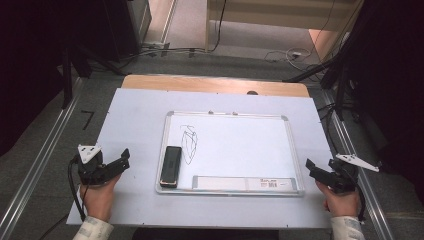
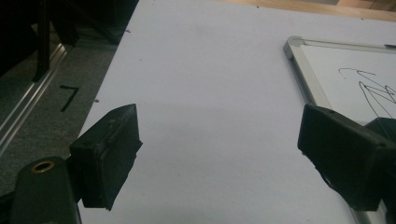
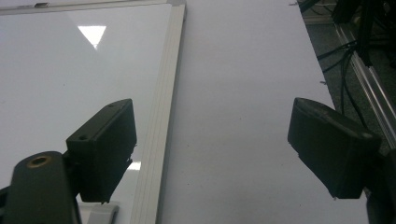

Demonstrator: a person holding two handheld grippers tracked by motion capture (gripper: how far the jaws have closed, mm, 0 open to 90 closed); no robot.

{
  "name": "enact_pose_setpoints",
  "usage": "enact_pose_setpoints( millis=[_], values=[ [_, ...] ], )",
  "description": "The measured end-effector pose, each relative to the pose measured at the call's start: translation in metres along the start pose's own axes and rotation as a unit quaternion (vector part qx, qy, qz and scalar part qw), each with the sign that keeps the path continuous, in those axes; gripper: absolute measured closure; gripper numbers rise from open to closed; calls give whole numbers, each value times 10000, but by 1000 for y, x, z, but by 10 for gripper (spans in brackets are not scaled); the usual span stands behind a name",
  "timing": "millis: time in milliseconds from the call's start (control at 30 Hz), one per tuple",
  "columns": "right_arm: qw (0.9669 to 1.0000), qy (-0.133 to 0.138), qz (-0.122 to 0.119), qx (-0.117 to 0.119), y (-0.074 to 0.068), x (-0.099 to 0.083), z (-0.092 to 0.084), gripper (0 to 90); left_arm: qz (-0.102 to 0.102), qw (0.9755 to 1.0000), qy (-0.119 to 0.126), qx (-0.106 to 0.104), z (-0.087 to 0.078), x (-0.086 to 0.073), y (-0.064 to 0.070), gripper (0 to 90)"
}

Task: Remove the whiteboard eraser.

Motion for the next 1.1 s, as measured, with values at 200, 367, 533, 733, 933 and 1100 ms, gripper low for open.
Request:
enact_pose_setpoints(
  millis=[200, 367, 533, 733, 933, 1100],
  values=[
    [10000, -8, 21, 0, 0, 0, 0, 141, -33, 9998, -16, -205, -2, -1, 19, 134],
    [10000, -24, 10, -11, 1, -1, -1, 142, -93, 9993, -68, -352, -1, -3, 30, 134],
    [10000, -19, 18, -14, 2, -1, -2, 142, -36, 9991, -69, -413, -1, -3, 38, 134],
    [10000, -30, 27, -40, 2, -2, -3, 142, 8, 9989, -99, -455, 0, -4, 44, 135],
    [10000, -36, 17, -52, 2, -3, -3, 141, 109, 9985, -125, -513, 2, -6, 53, 135],
    [10000, -35, 7, -50, 3, -3, -3, 142, 141, 9981, -103, -596, 2, -6, 63, 135]
  ],
)
Point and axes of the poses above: each handheld gripper's, and its own axes: z roughly forward along the jaws, x roughly out of its top, y roughly to its right, the point moved 9 cm from there along z, roughly forward along the jaws, and after that the axes turned 15 degrees about y, right-handed, at the moved point
